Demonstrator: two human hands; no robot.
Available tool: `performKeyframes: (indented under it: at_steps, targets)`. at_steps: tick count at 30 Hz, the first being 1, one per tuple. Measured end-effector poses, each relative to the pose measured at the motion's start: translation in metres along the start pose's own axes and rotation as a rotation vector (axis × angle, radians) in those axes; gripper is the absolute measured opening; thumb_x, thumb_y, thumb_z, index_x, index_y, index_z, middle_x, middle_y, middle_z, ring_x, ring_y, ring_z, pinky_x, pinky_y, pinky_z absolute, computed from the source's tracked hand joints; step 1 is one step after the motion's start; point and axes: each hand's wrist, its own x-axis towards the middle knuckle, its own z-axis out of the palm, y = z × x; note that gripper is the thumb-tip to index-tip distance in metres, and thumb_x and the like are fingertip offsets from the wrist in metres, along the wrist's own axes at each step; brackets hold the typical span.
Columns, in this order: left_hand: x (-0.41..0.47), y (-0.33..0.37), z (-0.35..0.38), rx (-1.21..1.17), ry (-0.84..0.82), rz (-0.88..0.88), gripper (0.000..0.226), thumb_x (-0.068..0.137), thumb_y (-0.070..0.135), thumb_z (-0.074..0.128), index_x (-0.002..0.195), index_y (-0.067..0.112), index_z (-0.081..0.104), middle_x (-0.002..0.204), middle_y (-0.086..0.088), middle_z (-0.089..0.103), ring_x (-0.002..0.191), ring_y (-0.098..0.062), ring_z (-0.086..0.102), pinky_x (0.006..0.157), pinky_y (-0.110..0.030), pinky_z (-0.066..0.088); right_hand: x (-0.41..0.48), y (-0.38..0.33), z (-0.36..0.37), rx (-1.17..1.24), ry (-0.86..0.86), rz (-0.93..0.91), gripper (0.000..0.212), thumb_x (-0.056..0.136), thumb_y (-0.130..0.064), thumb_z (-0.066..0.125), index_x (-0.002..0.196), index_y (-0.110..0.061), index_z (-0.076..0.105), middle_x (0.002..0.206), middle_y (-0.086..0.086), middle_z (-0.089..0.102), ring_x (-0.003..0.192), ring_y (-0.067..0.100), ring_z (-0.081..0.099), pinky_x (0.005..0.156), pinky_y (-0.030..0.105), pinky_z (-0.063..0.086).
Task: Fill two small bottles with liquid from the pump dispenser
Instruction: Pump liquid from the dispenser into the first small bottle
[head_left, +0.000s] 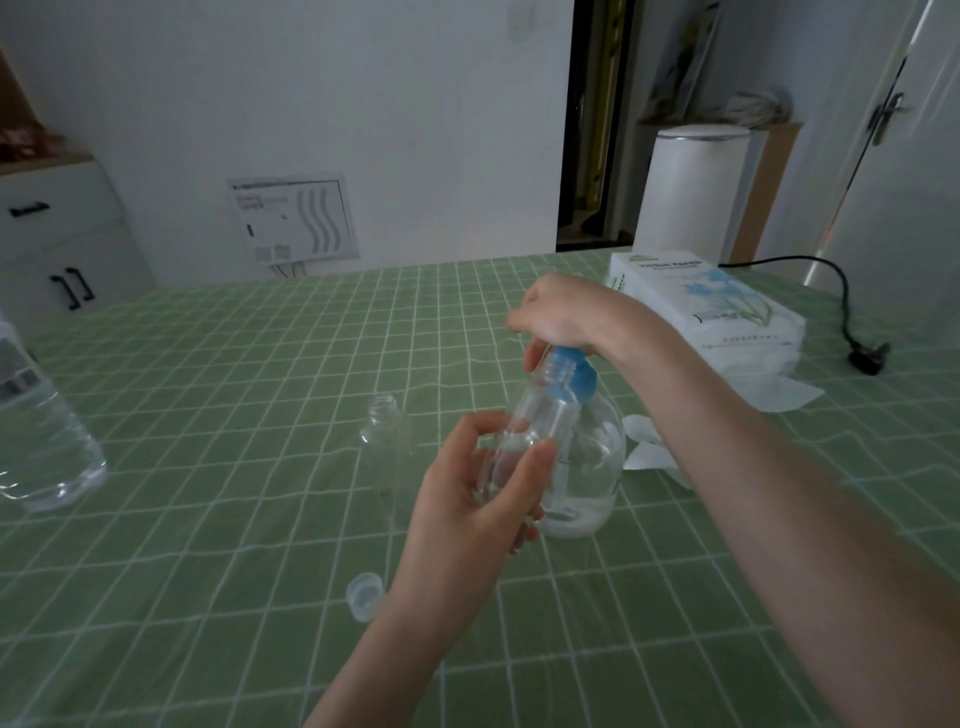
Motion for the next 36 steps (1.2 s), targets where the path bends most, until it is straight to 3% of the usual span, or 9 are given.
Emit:
performKeyframes:
  at_steps: [7, 12, 17, 19, 21, 24, 27, 32, 36]
  targets:
    - [-0.001, -0.001, -0.007, 0.001, 0.035, -0.019, 0.042, 0.061, 0.051, 0.064, 0.09, 0.021, 0.06, 0.069, -0.005, 0.066, 0.049, -0.007, 0.055, 0.045, -0.015, 0.041, 0.005, -0.005, 0.011, 0.001, -0.027, -0.005, 0.036, 0.098, -0.022, 0.046, 0.125, 0.0, 0.057, 0.114, 0.015, 0.068, 0.106, 0.028, 0.063, 0.089, 0.034, 0.045]
    - [0.0, -0.001, -0.005, -0.004, 0.037, -0.027, 0.041, 0.061, 0.05, 0.064, 0.091, 0.022, 0.06, 0.072, -0.008, 0.067, 0.051, -0.008, 0.056, 0.045, -0.016, 0.042, 0.005, -0.002, 0.01, 0.006, -0.027, -0.01, 0.038, 0.098, -0.022, 0.047, 0.128, -0.001, 0.055, 0.116, 0.015, 0.067, 0.106, 0.028, 0.062, 0.086, 0.034, 0.043]
    - [-0.001, -0.001, -0.002, -0.013, 0.025, -0.025, 0.031, 0.065, 0.046, 0.064, 0.088, 0.026, 0.061, 0.068, -0.003, 0.066, 0.05, -0.007, 0.055, 0.045, -0.016, 0.043, 0.003, -0.003, 0.001, -0.07, -0.037, -0.022, 0.036, 0.098, -0.026, 0.046, 0.12, -0.002, 0.06, 0.106, 0.013, 0.071, 0.067, 0.019, 0.054, 0.067, 0.03, 0.041]
    - [-0.002, -0.001, -0.001, -0.005, 0.023, -0.022, 0.031, 0.065, 0.045, 0.063, 0.089, 0.026, 0.061, 0.068, -0.002, 0.067, 0.05, -0.007, 0.055, 0.045, -0.016, 0.043, 0.003, -0.003, 0.0, -0.085, -0.038, -0.016, 0.036, 0.098, -0.026, 0.046, 0.122, -0.002, 0.059, 0.106, 0.012, 0.071, 0.063, 0.017, 0.051, 0.065, 0.029, 0.041]
    - [-0.002, 0.0, -0.001, 0.0, 0.023, -0.02, 0.036, 0.064, 0.047, 0.063, 0.092, 0.023, 0.06, 0.067, -0.002, 0.067, 0.049, -0.006, 0.055, 0.045, -0.015, 0.043, 0.003, -0.004, 0.002, -0.074, -0.044, -0.014, 0.036, 0.098, -0.025, 0.046, 0.125, -0.003, 0.057, 0.108, 0.012, 0.07, 0.071, 0.019, 0.057, 0.067, 0.029, 0.042]
    - [-0.002, -0.001, -0.002, 0.001, 0.028, -0.025, 0.043, 0.062, 0.05, 0.063, 0.093, 0.021, 0.06, 0.068, -0.003, 0.066, 0.049, -0.005, 0.055, 0.046, -0.015, 0.043, 0.004, -0.003, 0.005, -0.044, -0.043, -0.005, 0.036, 0.098, -0.024, 0.046, 0.124, -0.004, 0.058, 0.111, 0.012, 0.07, 0.099, 0.025, 0.065, 0.078, 0.032, 0.044]
    - [-0.003, -0.003, -0.001, -0.001, 0.033, -0.035, 0.041, 0.062, 0.05, 0.063, 0.092, 0.021, 0.06, 0.066, -0.001, 0.065, 0.049, -0.006, 0.055, 0.046, -0.014, 0.042, 0.003, 0.0, 0.01, -0.022, -0.053, 0.009, 0.036, 0.098, -0.024, 0.047, 0.125, -0.002, 0.058, 0.114, 0.014, 0.068, 0.105, 0.028, 0.063, 0.087, 0.035, 0.045]
    - [-0.001, -0.004, -0.001, -0.007, 0.044, -0.037, 0.041, 0.063, 0.047, 0.064, 0.093, 0.019, 0.06, 0.066, -0.002, 0.064, 0.048, -0.007, 0.054, 0.045, -0.015, 0.041, 0.003, 0.002, 0.012, -0.005, -0.033, 0.003, 0.038, 0.098, -0.024, 0.046, 0.128, -0.002, 0.055, 0.115, 0.015, 0.067, 0.104, 0.028, 0.063, 0.084, 0.035, 0.043]
    - [0.0, -0.002, 0.0, -0.017, 0.032, -0.019, 0.037, 0.064, 0.045, 0.064, 0.092, 0.02, 0.06, 0.064, -0.001, 0.064, 0.049, -0.006, 0.054, 0.045, -0.016, 0.043, 0.003, 0.0, 0.004, 0.026, 0.007, -0.026, 0.035, 0.096, -0.023, 0.047, 0.121, -0.001, 0.059, 0.106, 0.015, 0.071, 0.085, 0.026, 0.063, 0.08, 0.035, 0.049]
